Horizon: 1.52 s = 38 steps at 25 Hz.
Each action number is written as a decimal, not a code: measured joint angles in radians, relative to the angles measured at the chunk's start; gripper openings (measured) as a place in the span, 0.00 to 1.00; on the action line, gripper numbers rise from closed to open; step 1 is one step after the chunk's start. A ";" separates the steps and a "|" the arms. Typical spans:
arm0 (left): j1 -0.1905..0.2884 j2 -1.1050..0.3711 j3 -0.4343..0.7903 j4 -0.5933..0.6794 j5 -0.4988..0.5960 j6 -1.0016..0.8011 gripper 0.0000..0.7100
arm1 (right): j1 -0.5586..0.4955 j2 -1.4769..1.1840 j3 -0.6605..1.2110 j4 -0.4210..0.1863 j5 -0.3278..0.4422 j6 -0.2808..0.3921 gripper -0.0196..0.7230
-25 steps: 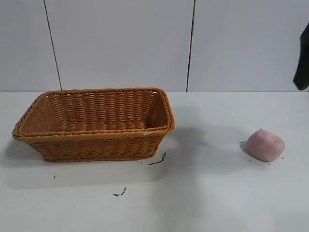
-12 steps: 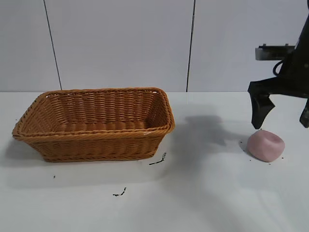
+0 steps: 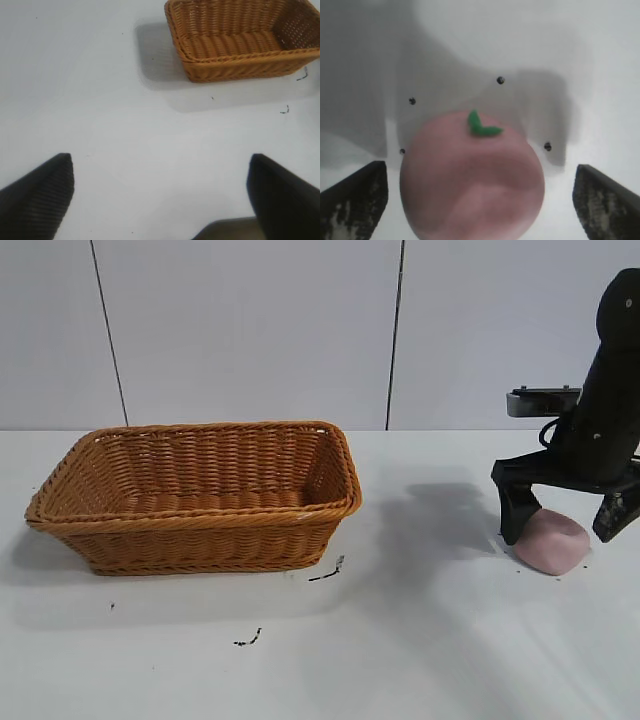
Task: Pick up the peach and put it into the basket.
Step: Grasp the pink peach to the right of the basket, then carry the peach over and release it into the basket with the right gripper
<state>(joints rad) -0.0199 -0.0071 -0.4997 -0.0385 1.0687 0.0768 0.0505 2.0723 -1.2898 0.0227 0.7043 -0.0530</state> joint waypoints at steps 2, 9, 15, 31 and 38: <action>0.000 0.000 0.000 0.000 0.000 0.000 0.97 | 0.000 -0.003 -0.003 0.002 0.005 0.000 0.14; 0.000 0.000 0.000 0.000 0.000 0.000 0.97 | 0.000 -0.106 -0.024 0.002 0.023 -0.007 0.06; 0.000 0.000 0.000 0.000 0.000 0.000 0.97 | 0.003 -0.195 -0.231 0.002 0.178 -0.007 0.06; 0.000 0.000 0.000 0.000 0.000 0.000 0.97 | 0.384 -0.054 -0.628 -0.007 0.254 -0.007 0.06; 0.000 0.000 0.000 0.000 0.000 0.000 0.97 | 0.538 0.143 -0.715 -0.003 0.198 -0.032 0.06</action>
<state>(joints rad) -0.0199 -0.0071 -0.4997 -0.0385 1.0687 0.0768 0.5888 2.2153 -2.0043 0.0197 0.9025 -0.0847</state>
